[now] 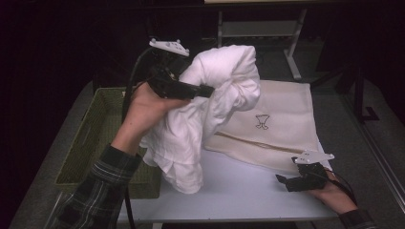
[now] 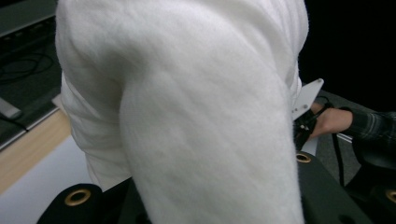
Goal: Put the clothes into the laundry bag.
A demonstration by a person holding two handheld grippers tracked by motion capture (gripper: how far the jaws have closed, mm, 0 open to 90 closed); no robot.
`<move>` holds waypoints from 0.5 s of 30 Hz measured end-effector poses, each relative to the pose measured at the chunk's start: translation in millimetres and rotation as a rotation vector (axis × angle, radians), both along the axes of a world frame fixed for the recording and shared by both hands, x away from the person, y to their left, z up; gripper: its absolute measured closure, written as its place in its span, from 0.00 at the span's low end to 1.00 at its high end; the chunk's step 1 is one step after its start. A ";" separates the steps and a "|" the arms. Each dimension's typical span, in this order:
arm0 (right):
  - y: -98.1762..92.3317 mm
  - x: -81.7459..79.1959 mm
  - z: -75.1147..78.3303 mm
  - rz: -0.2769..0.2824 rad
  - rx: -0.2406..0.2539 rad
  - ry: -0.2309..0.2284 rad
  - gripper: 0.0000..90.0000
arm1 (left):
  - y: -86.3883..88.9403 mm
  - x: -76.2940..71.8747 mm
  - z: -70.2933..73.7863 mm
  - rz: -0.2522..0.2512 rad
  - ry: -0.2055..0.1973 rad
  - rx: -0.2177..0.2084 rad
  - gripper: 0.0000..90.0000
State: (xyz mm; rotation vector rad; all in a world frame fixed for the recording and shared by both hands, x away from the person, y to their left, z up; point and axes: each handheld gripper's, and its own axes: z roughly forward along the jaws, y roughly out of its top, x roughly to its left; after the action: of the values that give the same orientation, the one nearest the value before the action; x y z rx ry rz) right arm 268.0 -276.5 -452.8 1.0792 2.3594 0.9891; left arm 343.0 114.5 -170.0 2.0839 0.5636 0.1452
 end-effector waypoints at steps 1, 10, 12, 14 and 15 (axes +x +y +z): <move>-0.1 0.0 0.0 0.000 0.000 0.000 0.11 | -3.6 -2.0 -4.9 -0.010 0.010 -0.007 0.73; -0.1 -0.2 0.2 -0.001 0.001 0.003 0.11 | -26.2 -12.9 -41.3 -0.061 0.052 0.000 0.73; -0.2 -0.3 0.1 -0.001 0.001 0.002 0.11 | -30.1 -14.3 -52.4 -0.066 0.063 0.008 0.73; -0.4 -0.3 0.1 0.001 0.000 0.004 0.11 | -33.4 -15.8 -63.3 -0.068 0.067 0.026 0.73; -0.5 -0.3 0.0 0.002 -0.001 0.002 0.11 | -34.7 -16.3 -68.7 -0.069 0.071 0.033 0.73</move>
State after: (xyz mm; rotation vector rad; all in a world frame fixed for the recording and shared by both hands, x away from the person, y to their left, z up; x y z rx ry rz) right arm 267.8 -277.0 -452.8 1.0779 2.3635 0.9874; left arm 326.7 79.8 -238.7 2.1444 0.5346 0.0417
